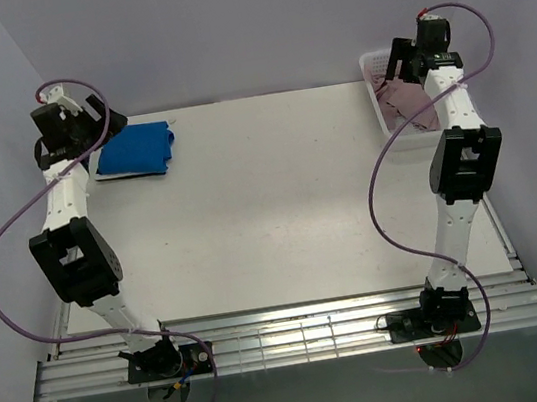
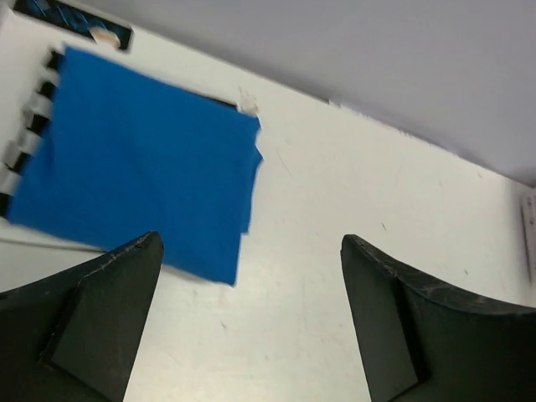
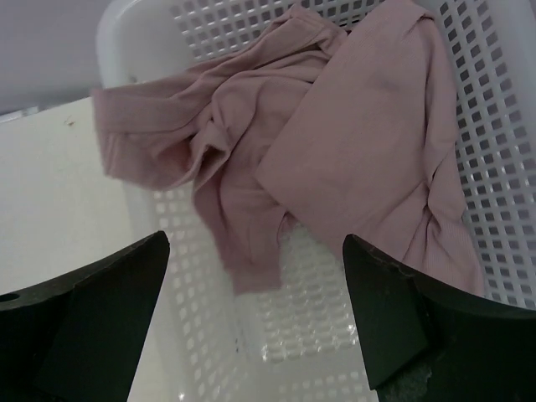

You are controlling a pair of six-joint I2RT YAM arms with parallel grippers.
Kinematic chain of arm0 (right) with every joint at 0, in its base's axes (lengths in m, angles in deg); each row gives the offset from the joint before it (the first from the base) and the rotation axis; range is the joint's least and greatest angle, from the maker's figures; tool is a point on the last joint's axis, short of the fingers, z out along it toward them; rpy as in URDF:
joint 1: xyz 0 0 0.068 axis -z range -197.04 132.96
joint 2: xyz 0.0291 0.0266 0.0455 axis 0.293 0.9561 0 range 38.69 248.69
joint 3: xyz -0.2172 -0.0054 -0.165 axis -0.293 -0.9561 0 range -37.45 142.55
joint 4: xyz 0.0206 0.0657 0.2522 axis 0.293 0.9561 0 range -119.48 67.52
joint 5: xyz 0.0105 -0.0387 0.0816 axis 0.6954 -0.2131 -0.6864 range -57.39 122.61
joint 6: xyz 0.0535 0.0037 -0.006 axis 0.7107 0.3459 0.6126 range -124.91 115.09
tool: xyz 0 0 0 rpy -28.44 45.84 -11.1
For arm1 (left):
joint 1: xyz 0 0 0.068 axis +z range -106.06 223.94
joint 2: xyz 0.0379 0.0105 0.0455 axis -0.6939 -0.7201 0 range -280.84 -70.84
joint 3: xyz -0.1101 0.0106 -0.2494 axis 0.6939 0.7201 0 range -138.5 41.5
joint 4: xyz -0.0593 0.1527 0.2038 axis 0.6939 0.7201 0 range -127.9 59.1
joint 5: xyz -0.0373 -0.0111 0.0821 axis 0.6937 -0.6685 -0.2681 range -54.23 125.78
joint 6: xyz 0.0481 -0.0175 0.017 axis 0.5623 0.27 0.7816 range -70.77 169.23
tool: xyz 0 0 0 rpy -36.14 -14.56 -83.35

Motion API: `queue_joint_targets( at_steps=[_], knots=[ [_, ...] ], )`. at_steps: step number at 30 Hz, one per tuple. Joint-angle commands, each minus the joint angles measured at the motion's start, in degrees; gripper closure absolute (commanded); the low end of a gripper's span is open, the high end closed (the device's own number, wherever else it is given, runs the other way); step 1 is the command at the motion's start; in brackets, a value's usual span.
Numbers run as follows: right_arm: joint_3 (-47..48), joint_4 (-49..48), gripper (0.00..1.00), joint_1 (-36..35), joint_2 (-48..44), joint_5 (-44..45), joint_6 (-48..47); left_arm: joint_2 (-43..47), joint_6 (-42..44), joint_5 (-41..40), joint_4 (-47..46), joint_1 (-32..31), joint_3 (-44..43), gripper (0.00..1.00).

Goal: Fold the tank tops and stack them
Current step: Grab the tank top from the pile

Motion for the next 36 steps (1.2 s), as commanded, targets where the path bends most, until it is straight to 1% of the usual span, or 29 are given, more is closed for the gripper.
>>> queue_joint_targets(
  at_steps=[1, 2, 3, 5, 7, 9, 12, 14, 16, 17, 18, 20, 21, 22, 23, 25, 26, 28, 29, 31, 32, 33, 35, 36],
  knots=[
    [10.21, 2.55, 0.10, 2.69, 8.23, 2.76, -0.25, 4.62, -6.87, 5.31, -7.52, -1.92, 10.03, 0.02],
    [11.01, 1.16, 0.10, 3.31, 9.64, 1.97, -0.51, 5.24, -7.31, 5.48, -8.40, -2.36, 13.27, 0.02],
    [11.11, -2.16, 0.10, 3.75, 11.92, 0.66, -0.60, 6.12, -7.83, 5.57, -9.72, -3.15, 14.52, 0.02],
    [11.02, -5.09, 0.10, 4.63, 13.95, 0.91, 0.00, 6.39, -8.80, 7.23, -10.78, -3.77, 16.98, 0.02],
    [11.20, -7.64, 0.10, 5.07, 16.85, 1.62, 1.41, 6.22, -9.86, 9.43, -11.05, -3.95, 17.60, 0.02],
    [10.67, -11.14, 0.10, 5.07, 19.48, 2.05, 1.51, 6.30, -10.04, 9.09, -10.96, -4.21, 18.74, 0.02],
    [14.61, -9.24, 0.10, 5.07, 25.10, 0.48, 0.89, 6.56, -9.86, 7.69, -10.96, -4.21, 19.45, 0.02],
    [14.37, -10.01, 0.10, 5.07, 26.52, -0.05, 1.15, 6.65, -9.69, 6.37, -10.70, -4.21, 19.45, 0.02],
    [12.61, -11.42, 0.01, 5.07, 27.41, -0.67, 1.24, 6.83, -9.51, 5.31, -10.00, -4.30, 19.37, 0.02],
    [12.25, -12.03, 0.10, 5.07, 27.41, -1.19, 1.15, 6.92, -9.33, 5.05, -9.91, -4.21, 19.28, 0.02],
    [12.16, -12.48, 0.34, 5.07, 27.50, -2.07, 1.15, 6.92, -9.25, 4.87, -9.47, -4.30, 18.93, 0.02],
    [12.07, -14.67, 0.54, 5.07, 27.15, -2.69, 1.07, 7.00, -8.89, 4.78, -8.59, -4.30, 18.31, 0.02],
    [12.34, -15.11, 0.92, 5.07, 26.45, -2.52, 1.50, 7.09, -8.98, 4.78, -8.24, -4.30, 18.14, 0.02],
    [12.77, -15.12, 0.92, 5.07, 25.83, -2.08, 2.20, 7.18, -8.89, 5.04, -8.15, -4.30, 18.13, 0.02],
    [11.91, -16.77, 0.92, 5.07, 20.78, -3.03, 3.51, 8.40, -9.07, 5.83, -7.98, -4.47, 18.74, 0.02],
    [11.12, -17.74, 0.92, 4.99, 18.99, -3.57, 4.05, 8.93, -9.24, 5.75, -8.06, -4.82, 19.53, 0.02],
    [9.19, -19.49, 0.92, 4.81, 14.80, -5.31, 4.31, 9.46, -9.51, 5.57, -8.06, -4.91, 19.98, 0.02],
    [7.69, -20.30, 0.92, 3.58, 10.21, -4.72, 4.93, 11.30, -9.42, 5.13, -8.15, -6.22, 21.29, 0.02],
    [6.98, -20.65, 0.92, 2.88, 5.75, -4.71, 4.76, 11.83, -9.42, 4.78, -8.15, -6.93, 21.82, 0.02],
    [4.52, -21.88, 0.92, -0.63, 1.24, -4.01, 2.14, 13.68, -9.42, 4.78, -8.06, -8.86, 23.40, 0.02],
    [3.73, -22.41, 0.92, -2.29, -2.96, -0.18, 0.64, 14.29, -9.42, 4.52, -7.80, -10.87, 25.23, 0.02],
    [2.59, -23.28, 0.92, -5.35, -5.00, 0.81, -0.77, 15.00, -10.46, 4.00, -7.80, -11.76, 26.21, 0.02],
    [2.32, -23.99, 0.92, -9.32, -10.00, 1.79, -4.80, 17.28, -11.18, 3.64, -7.80, -13.87, 29.28, 0.02],
    [2.75, -24.08, 0.92, -12.13, -11.42, 0.92, -5.61, 17.98, -12.14, 3.55, -7.80, -14.49, 30.25, 0.02]
  ],
)
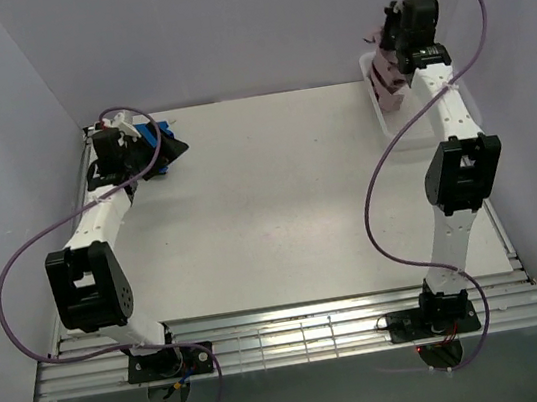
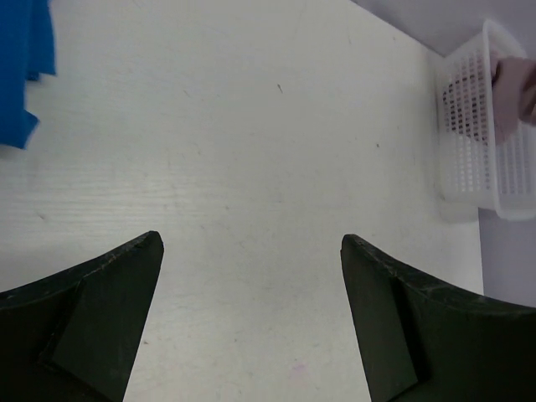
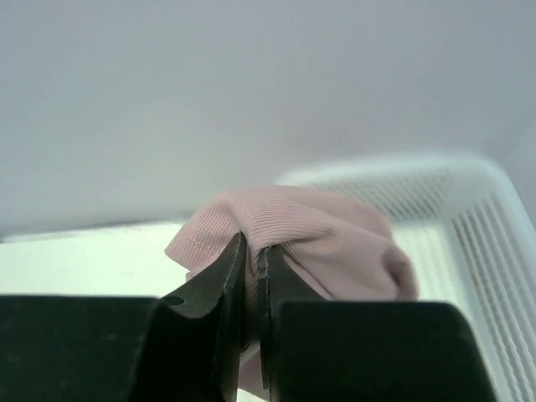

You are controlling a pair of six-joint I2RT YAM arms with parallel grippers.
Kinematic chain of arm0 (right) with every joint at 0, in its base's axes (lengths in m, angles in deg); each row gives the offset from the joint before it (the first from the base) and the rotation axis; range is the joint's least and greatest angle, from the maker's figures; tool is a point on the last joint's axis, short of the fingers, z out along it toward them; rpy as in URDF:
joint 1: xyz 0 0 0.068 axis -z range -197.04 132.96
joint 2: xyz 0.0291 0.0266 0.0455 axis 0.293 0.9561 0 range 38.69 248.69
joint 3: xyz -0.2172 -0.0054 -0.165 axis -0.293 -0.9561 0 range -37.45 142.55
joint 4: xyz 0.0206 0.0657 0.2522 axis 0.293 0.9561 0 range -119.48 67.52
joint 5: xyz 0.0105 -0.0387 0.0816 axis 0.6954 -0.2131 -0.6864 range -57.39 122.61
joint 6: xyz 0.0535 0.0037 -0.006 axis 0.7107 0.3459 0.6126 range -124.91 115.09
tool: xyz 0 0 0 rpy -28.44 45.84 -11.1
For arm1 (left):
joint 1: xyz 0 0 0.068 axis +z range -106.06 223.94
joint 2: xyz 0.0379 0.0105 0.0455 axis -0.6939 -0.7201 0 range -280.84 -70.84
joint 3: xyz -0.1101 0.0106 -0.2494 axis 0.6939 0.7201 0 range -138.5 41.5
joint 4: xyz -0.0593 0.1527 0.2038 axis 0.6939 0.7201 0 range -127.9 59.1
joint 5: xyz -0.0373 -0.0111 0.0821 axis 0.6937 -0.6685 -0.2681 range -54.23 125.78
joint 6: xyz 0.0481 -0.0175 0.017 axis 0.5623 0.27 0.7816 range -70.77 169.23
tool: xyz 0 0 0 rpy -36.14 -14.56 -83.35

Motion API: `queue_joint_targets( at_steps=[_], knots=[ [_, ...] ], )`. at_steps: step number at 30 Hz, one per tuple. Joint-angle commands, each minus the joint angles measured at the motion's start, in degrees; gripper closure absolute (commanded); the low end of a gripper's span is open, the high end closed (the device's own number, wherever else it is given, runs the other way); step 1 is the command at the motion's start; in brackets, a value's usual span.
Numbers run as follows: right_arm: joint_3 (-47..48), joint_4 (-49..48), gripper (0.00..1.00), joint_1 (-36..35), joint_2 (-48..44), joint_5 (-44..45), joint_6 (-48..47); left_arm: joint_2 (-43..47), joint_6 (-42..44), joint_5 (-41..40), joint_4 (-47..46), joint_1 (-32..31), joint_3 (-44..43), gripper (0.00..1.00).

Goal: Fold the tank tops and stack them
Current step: Grab the tank top from the pile, then move the tank top to the center of the board

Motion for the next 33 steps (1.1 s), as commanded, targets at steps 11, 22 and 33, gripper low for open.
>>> queue_joint_targets(
  at_steps=[11, 22, 33],
  knots=[
    [-1.34, -2.29, 0.92, -21.07, -23.38, -34.86, -5.45, 18.86, -7.71, -7.10, 5.59, -5.07, 13.22, 0.02],
    [-54.03, -5.48, 0.81, -12.39, -39.48, -19.58, 7.03, 31.70, -10.88, -14.67, 18.96, -5.15, 21.48, 0.02],
    [-70.09, 4.81, 0.10, -10.87, -45.36, -14.67, 5.98, 22.93, -12.73, -8.78, 13.53, -7.52, 28.61, 0.02]
  ],
)
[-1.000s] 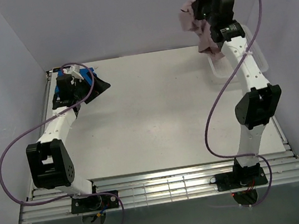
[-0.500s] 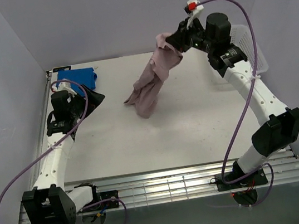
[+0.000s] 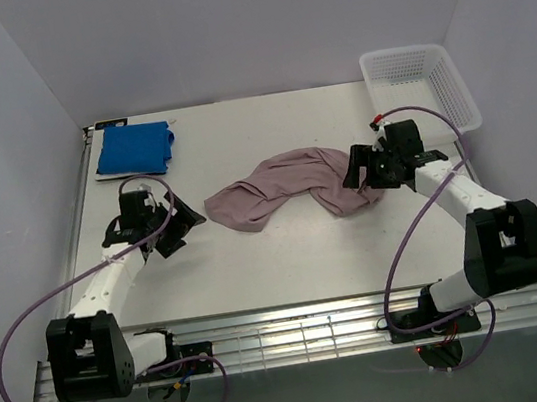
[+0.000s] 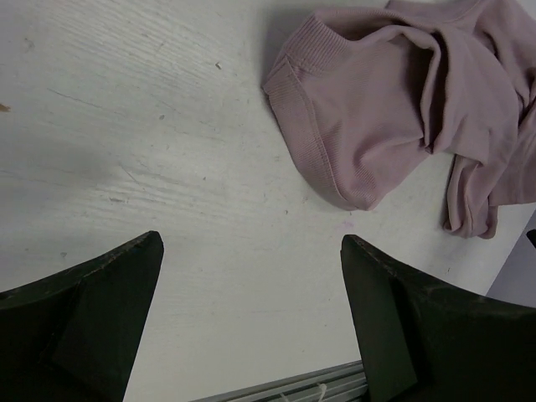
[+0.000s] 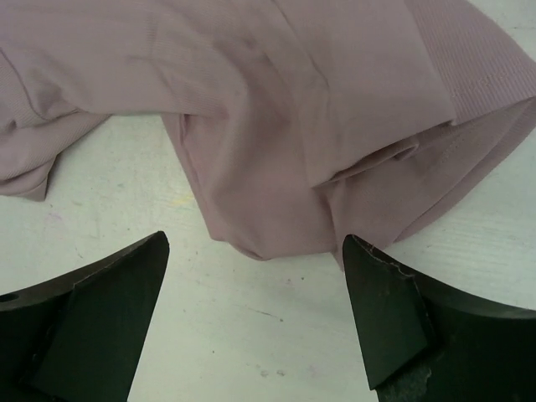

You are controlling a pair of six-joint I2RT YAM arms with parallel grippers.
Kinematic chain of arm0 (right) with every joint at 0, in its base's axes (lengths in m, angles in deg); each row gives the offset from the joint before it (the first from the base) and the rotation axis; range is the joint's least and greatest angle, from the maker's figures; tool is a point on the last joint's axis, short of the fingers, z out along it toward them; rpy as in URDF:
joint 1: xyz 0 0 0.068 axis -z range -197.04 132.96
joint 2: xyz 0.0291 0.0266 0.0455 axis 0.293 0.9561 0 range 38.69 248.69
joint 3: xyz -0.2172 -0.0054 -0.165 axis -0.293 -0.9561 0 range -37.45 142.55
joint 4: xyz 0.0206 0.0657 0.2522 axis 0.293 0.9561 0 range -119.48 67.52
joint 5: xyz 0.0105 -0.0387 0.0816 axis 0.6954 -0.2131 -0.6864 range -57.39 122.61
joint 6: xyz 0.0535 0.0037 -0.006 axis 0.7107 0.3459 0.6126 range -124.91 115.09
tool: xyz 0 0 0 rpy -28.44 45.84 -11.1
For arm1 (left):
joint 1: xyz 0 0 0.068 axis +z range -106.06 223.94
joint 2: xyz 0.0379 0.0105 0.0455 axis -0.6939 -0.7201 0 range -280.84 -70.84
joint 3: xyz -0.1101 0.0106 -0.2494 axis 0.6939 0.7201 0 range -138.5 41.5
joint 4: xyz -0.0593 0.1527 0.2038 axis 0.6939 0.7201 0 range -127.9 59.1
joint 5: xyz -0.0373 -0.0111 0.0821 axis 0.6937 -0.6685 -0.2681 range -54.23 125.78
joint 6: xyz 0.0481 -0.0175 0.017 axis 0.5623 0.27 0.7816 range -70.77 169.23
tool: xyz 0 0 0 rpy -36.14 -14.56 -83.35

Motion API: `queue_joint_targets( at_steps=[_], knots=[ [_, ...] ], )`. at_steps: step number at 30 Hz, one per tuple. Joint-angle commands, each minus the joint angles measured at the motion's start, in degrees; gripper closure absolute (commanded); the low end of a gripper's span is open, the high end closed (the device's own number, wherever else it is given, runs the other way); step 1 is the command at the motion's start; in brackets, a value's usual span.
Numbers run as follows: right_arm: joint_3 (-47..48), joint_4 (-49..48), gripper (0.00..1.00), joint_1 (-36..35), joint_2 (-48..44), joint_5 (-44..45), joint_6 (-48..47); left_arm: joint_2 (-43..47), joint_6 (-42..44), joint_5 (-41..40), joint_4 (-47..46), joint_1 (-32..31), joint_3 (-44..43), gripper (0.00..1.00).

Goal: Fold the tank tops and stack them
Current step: Move the tank top to the center of the board, then flatten the tank top out

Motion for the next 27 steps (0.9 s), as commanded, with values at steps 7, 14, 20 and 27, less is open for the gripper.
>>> queue_joint_targets(
  at_steps=[7, 14, 20, 27],
  knots=[
    [-4.87, 4.10, 0.10, -4.51, -8.49, 9.61, 0.08, -16.18, 0.26, 1.98, -11.24, -2.16, -6.17, 0.02],
    [-3.56, 4.36, 0.10, -6.53, -5.33, 12.25, -1.76, -28.34, 1.75, 4.17, -14.74, -2.42, -12.77, 0.02],
    [2.41, 1.81, 0.10, -6.44, 1.08, 11.64, 0.34, -33.34, 3.42, 9.96, -20.37, -3.12, -13.65, 0.21],
    [8.22, 1.64, 0.10, -6.44, 7.50, 10.41, 2.72, -35.29, 5.01, 10.25, -21.09, -5.67, -15.41, 0.89]
  ],
)
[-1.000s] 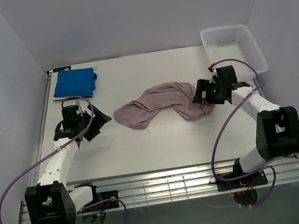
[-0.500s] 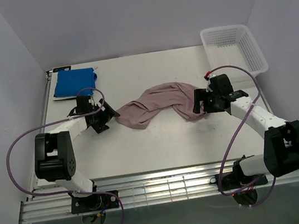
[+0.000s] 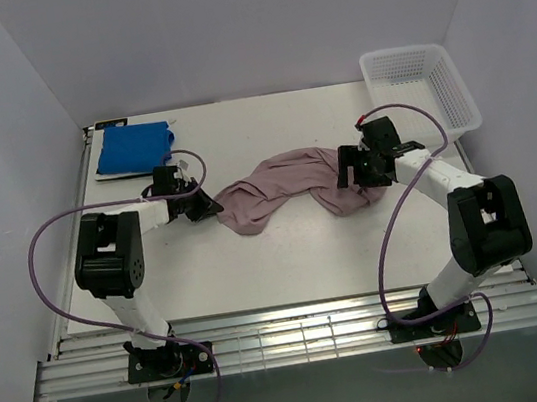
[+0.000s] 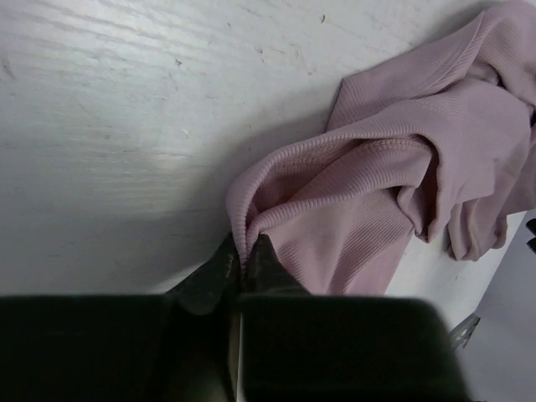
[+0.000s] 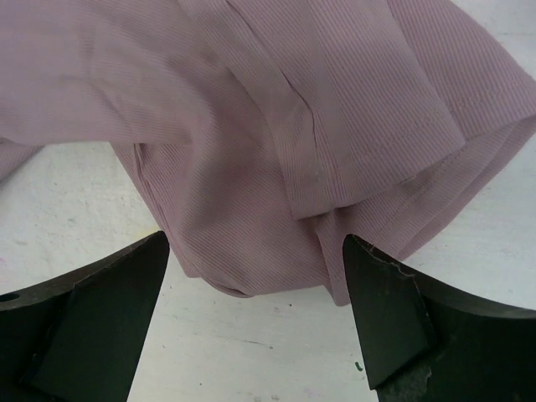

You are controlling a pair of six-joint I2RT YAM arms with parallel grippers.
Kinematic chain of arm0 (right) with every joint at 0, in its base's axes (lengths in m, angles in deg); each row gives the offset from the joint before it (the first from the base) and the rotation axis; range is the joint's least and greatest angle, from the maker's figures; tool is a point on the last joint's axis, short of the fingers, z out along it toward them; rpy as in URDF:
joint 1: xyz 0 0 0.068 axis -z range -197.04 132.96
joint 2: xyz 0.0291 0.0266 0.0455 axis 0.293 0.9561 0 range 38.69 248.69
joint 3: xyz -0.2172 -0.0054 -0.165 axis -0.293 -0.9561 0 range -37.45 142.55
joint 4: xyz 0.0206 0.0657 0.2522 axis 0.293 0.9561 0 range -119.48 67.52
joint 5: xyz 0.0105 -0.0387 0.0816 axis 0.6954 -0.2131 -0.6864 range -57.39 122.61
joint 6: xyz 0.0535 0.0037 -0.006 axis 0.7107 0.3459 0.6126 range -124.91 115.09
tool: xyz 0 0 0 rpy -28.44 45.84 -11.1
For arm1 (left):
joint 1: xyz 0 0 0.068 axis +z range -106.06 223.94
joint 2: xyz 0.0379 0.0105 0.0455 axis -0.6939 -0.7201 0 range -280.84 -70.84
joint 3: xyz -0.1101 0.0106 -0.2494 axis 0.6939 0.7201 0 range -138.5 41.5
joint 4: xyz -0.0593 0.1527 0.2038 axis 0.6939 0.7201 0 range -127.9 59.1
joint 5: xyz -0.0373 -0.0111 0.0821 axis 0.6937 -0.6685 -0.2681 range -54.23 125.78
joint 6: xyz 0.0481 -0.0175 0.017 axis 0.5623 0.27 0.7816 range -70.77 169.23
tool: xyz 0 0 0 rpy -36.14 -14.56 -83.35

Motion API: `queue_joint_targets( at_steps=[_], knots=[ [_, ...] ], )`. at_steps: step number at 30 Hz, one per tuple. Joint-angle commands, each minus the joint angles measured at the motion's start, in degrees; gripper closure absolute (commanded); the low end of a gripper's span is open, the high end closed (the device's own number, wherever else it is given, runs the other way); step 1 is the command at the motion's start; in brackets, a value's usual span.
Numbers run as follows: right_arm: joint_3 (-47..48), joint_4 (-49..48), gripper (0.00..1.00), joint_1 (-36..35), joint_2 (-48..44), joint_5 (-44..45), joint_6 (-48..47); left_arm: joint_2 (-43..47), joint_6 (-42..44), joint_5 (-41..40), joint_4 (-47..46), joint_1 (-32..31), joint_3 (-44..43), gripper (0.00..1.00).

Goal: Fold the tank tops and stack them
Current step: Flatten the tank top out

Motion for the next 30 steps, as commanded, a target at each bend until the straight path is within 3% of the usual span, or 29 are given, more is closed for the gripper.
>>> queue_joint_targets(
  at_steps=[1, 12, 22, 25, 26, 27, 28, 30],
  knots=[
    [3.24, -1.47, 0.10, -0.17, 0.81, -0.85, 1.50, 0.93, 1.88, 0.41, -0.54, -0.82, -1.57, 1.00],
    [3.68, -2.17, 0.09, -0.08, 3.89, 5.82, 2.46, 8.05, 4.43, -5.75, 1.13, -0.82, -1.40, 1.00],
    [9.74, -3.66, 0.00, 0.97, 11.00, 7.49, 4.66, 11.39, 5.13, -6.45, 1.22, -1.17, -0.70, 1.00],
    [11.50, -4.37, 0.29, 1.06, 12.59, 7.32, 4.75, 12.27, 5.83, -6.72, 0.96, -1.17, -1.39, 1.00],
    [12.46, -4.80, 0.66, 1.06, 12.51, 6.45, 4.66, 12.62, 6.45, -6.89, 0.95, -1.17, -1.83, 1.00],
    [12.99, -5.33, 0.85, 1.06, 12.24, 6.35, 4.75, 13.14, 6.89, -7.07, 0.95, -1.17, -2.27, 1.00],
    [13.52, -5.34, 0.92, 1.06, 10.94, 6.27, 4.75, 14.63, 7.15, -7.42, 0.87, -1.17, -3.23, 1.00],
    [15.01, -5.60, 0.92, 1.06, 8.74, 6.53, 4.23, 16.57, 8.81, -8.91, 0.69, -1.17, -4.21, 1.00]
  ],
)
